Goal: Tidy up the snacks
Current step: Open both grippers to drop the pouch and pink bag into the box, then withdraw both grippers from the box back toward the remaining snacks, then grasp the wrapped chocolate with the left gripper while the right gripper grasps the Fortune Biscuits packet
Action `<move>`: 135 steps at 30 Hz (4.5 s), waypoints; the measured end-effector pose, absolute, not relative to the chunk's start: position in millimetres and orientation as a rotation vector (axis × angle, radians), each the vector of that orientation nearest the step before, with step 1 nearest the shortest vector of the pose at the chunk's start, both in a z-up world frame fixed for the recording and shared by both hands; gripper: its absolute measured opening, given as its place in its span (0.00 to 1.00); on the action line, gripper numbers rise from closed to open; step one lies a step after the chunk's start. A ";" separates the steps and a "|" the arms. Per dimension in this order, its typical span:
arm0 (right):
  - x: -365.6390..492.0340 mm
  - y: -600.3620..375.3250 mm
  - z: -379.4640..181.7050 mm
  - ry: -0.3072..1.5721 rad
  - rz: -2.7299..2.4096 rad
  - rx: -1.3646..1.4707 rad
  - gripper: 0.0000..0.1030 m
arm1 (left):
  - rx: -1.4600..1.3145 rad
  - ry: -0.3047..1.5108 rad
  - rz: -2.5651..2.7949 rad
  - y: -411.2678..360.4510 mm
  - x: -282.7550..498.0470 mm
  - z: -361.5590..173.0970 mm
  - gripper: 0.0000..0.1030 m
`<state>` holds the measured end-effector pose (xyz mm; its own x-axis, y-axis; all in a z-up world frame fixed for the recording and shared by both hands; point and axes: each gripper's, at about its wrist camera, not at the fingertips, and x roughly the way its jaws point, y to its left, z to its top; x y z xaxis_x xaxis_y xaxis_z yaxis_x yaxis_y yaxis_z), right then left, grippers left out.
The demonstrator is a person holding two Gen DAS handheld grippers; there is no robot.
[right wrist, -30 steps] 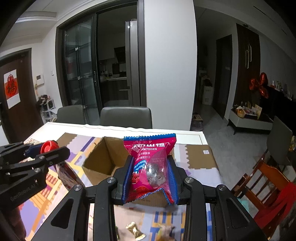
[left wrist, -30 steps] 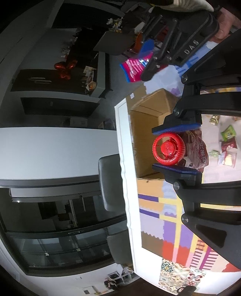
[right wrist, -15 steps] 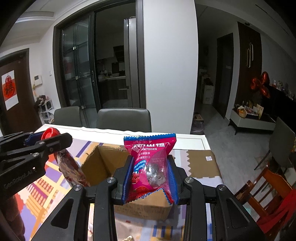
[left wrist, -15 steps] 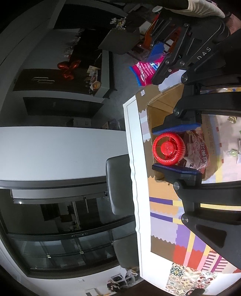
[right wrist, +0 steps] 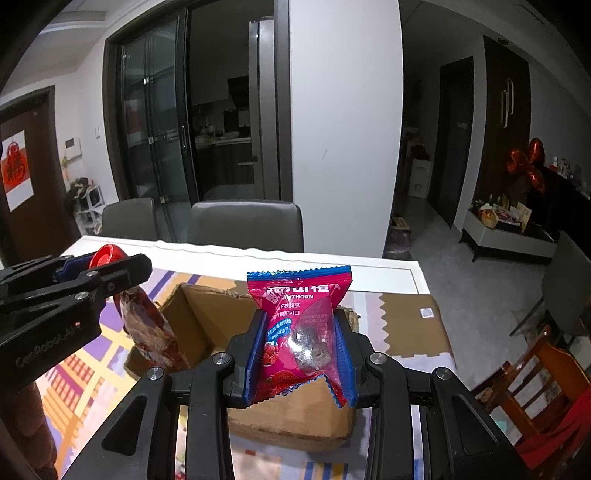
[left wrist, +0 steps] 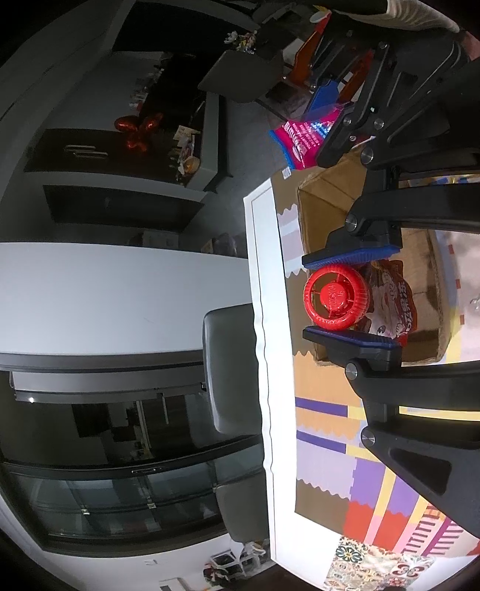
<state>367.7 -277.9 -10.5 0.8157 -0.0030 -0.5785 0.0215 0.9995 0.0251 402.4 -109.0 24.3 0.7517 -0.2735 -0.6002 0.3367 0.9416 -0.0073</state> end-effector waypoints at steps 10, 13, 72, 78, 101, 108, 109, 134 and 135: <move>373.2 -279.3 -17.4 0.634 -0.029 0.021 0.74 | 0.120 0.631 -0.277 -105.0 397.3 19.6 0.66; 372.1 -281.3 -18.1 0.642 -0.036 0.033 0.74 | 0.106 0.638 -0.263 -100.7 393.9 19.1 0.68; 197.5 -227.3 -29.4 0.651 -0.064 0.054 0.86 | 0.121 0.627 -0.142 -16.2 209.8 1.0 0.95; 187.2 -222.0 -42.5 0.675 -0.063 0.059 0.86 | 0.126 0.642 -0.131 -12.2 202.3 -9.0 0.96; 167.5 -209.3 -94.4 0.762 -0.092 0.046 0.86 | 0.162 0.730 -0.134 -0.1 185.8 -71.3 0.97; 167.9 -207.0 -112.3 0.793 -0.098 0.047 0.86 | 0.178 0.752 -0.137 1.9 185.0 -89.8 0.97; 168.1 -206.6 -114.9 0.798 -0.098 0.047 0.86 | 0.179 0.756 -0.138 2.5 185.0 -92.5 0.97; 174.7 -197.4 -167.4 0.886 -0.131 0.025 0.86 | 0.151 0.908 -0.174 11.5 200.9 -163.8 0.88; 175.1 -197.3 -169.9 0.888 -0.134 0.024 0.86 | 0.152 0.913 -0.172 11.5 201.9 -166.4 0.88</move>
<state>175.1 -197.3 -169.9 0.6229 -0.1068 -0.7750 0.1271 0.9913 -0.0345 201.9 11.5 -166.4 0.5995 -0.0836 -0.7960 0.2125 0.9755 0.0576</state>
